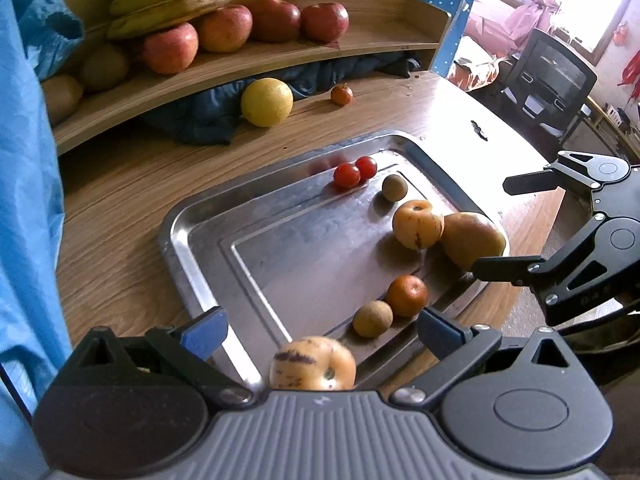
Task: Organize fruits
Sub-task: 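Move both open tools back toward the lemon and mandarin below the shelf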
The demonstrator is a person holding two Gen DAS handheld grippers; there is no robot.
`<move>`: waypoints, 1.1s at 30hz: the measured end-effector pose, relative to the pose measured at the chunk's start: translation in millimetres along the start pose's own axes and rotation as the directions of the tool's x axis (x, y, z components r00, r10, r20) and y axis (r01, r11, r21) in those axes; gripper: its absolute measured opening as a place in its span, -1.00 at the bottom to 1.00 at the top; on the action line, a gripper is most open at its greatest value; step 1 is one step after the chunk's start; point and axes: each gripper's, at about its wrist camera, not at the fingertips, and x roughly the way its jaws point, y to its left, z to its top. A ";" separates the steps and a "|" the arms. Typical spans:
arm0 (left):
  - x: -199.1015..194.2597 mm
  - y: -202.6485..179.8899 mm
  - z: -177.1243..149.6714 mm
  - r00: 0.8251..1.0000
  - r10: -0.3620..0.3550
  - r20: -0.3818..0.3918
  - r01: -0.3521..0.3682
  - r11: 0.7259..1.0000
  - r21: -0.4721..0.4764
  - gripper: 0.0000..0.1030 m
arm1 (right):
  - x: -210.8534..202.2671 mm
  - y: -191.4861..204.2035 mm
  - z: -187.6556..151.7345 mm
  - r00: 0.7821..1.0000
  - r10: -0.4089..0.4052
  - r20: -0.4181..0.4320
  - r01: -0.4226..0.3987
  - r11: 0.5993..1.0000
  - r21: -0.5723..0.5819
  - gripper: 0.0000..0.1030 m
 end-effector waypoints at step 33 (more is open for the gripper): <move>64.8 -15.2 90.7 0.985 0.167 0.043 -0.151 0.956 -0.253 0.99 | 50.6 -78.3 52.6 0.997 0.055 0.053 -0.053 0.998 -0.030 0.99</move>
